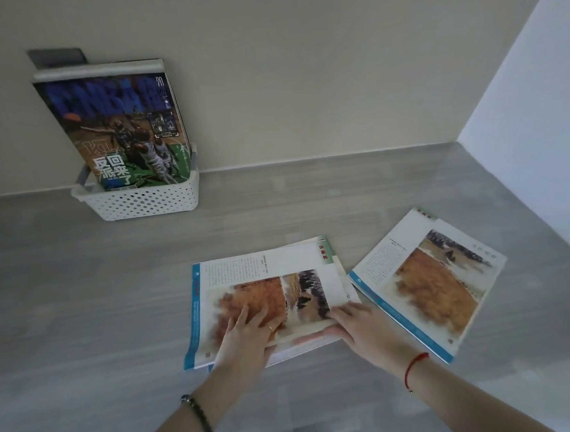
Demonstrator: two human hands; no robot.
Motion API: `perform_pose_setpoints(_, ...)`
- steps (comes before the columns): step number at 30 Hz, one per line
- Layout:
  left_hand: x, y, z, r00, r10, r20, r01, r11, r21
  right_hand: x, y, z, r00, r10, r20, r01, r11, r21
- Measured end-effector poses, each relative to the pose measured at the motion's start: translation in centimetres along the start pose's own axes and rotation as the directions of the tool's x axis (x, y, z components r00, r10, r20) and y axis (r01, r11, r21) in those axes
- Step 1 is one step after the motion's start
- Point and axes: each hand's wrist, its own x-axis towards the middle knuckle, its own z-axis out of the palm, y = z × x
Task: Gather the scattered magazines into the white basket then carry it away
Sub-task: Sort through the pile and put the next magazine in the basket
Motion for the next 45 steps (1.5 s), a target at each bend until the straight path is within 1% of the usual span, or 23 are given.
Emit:
perform_pose_setpoints(1, 0.0, -0.1, -0.7, 1.0, -0.011, -0.029, 0.01, 1.0, -0.022, 0.5, 0.0, -0.7, 1.0, 0.024, 0.002, -0.024, 1.0, 0.007)
perform_pose_setpoints(3, 0.1, -0.6, -2.3, 0.993, -0.056, -0.103, 0.043, 0.992, -0.122, 1.6, 0.1, -2.1, 0.991, 0.049, -0.123, -0.039, 0.996, 0.08)
perform_pose_setpoints(5, 0.1, -1.5, -4.3, 0.986, -0.063, -0.152, 0.032, 0.98, -0.198, 3.0, 0.0, -4.3, 0.972, 0.088, -0.219, -0.048, 0.982, 0.184)
perform_pose_setpoints(8, -0.2, -3.1, -8.4, 0.969, -0.087, -0.232, -0.009, 0.924, -0.383, 5.7, -0.2, -7.1, 0.89, 0.198, -0.412, -0.006, 0.906, 0.422)
perform_pose_setpoints(9, -0.3, -3.6, -10.0, 0.953, -0.114, -0.282, -0.02, 0.901, -0.432, 6.6, -0.5, -8.0, 0.862, 0.26, -0.435, 0.001, 0.858, 0.514)
perform_pose_setpoints(11, -0.3, -5.1, -13.2, 0.892, -0.215, -0.398, -0.038, 0.841, -0.54, 8.2, -1.0, -9.7, 0.822, 0.395, -0.409, -0.009, 0.728, 0.685)
perform_pose_setpoints(13, -0.5, -6.7, -16.1, 0.839, -0.313, -0.445, -0.085, 0.732, -0.676, 9.7, -1.2, -10.9, 0.795, 0.494, -0.353, -0.057, 0.64, 0.766)
perform_pose_setpoints(16, -0.9, -9.2, -19.1, 0.818, -0.368, -0.441, -0.152, 0.602, -0.784, 12.1, -1.6, -12.4, 0.746, 0.59, -0.309, -0.094, 0.552, 0.828)
perform_pose_setpoints(18, -1.1, -10.7, -20.2, 0.812, -0.419, -0.407, -0.185, 0.476, -0.86, 13.9, -2.3, -13.3, 0.713, 0.655, -0.251, -0.076, 0.428, 0.901)
perform_pose_setpoints(19, -1.1, -11.6, -20.5, 0.814, -0.441, -0.377, -0.201, 0.395, -0.896, 14.9, -2.7, -13.6, 0.717, 0.669, -0.197, -0.065, 0.346, 0.936)
perform_pose_setpoints(20, -1.1, -12.5, -20.7, 0.818, -0.459, -0.346, -0.214, 0.316, -0.924, 15.9, -3.2, -13.8, 0.741, 0.66, -0.125, -0.061, 0.251, 0.966)
perform_pose_setpoints(22, -1.0, -14.5, -21.1, 0.827, -0.483, -0.287, -0.22, 0.192, -0.956, 18.0, -4.3, -13.9, 0.824, 0.566, 0.022, -0.076, 0.072, 0.995)
perform_pose_setpoints(23, -0.9, -15.6, -21.3, 0.831, -0.492, -0.26, -0.218, 0.143, -0.965, 19.1, -5.0, -13.8, 0.862, 0.503, 0.059, -0.084, 0.027, 0.996)
perform_pose_setpoints(24, -0.7, -16.8, -21.4, 0.833, -0.501, -0.235, -0.217, 0.095, -0.972, 20.2, -5.7, -13.8, 0.888, 0.455, 0.061, -0.084, 0.029, 0.996)
perform_pose_setpoints(26, -0.4, -19.2, -21.6, 0.837, -0.516, -0.183, -0.203, 0.019, -0.979, 22.5, -7.1, -13.8, 0.91, 0.414, 0.029, -0.066, 0.075, 0.995)
perform_pose_setpoints(27, -0.3, -20.6, -21.8, 0.838, -0.523, -0.156, -0.182, 0.0, -0.983, 23.7, -7.7, -14.0, 0.909, 0.416, 0.018, -0.059, 0.086, 0.995)
perform_pose_setpoints(29, 0.1, -23.5, -22.3, 0.836, -0.536, -0.119, -0.136, 0.008, -0.991, 26.4, -8.7, -14.5, 0.895, 0.445, -0.01, -0.049, 0.121, 0.991)
perform_pose_setpoints(30, 0.4, -25.0, -22.7, 0.835, -0.534, -0.129, -0.131, 0.034, -0.991, 27.9, -9.2, -14.9, 0.886, 0.463, -0.036, -0.044, 0.16, 0.986)
perform_pose_setpoints(32, 1.4, -27.9, -23.6, 0.83, -0.52, -0.201, -0.157, 0.128, -0.979, 31.1, -10.6, -15.7, 0.856, 0.504, -0.116, -0.022, 0.259, 0.966)
perform_pose_setpoints(35, 3.9, -32.1, -25.5, 0.781, -0.55, -0.296, -0.201, 0.227, -0.953, 36.3, -12.3, -17.2, 0.79, 0.558, -0.254, 0.044, 0.362, 0.931)
perform_pose_setpoints(38, 7.1, -35.9, -27.2, 0.742, -0.57, -0.352, -0.193, 0.321, -0.927, 40.9, -13.1, -18.1, 0.733, 0.59, -0.338, 0.085, 0.414, 0.906)
perform_pose_setpoints(40, 9.0, -38.0, -27.7, 0.733, -0.573, -0.367, -0.168, 0.37, -0.914, 43.4, -13.3, -17.9, 0.717, 0.597, -0.361, 0.091, 0.432, 0.897)
perform_pose_setpoints(45, 12.3, -40.8, -25.5, 0.706, -0.598, -0.38, -0.145, 0.403, -0.904, 47.5, -12.9, -15.2, 0.683, 0.661, -0.312, 0.022, 0.408, 0.913)
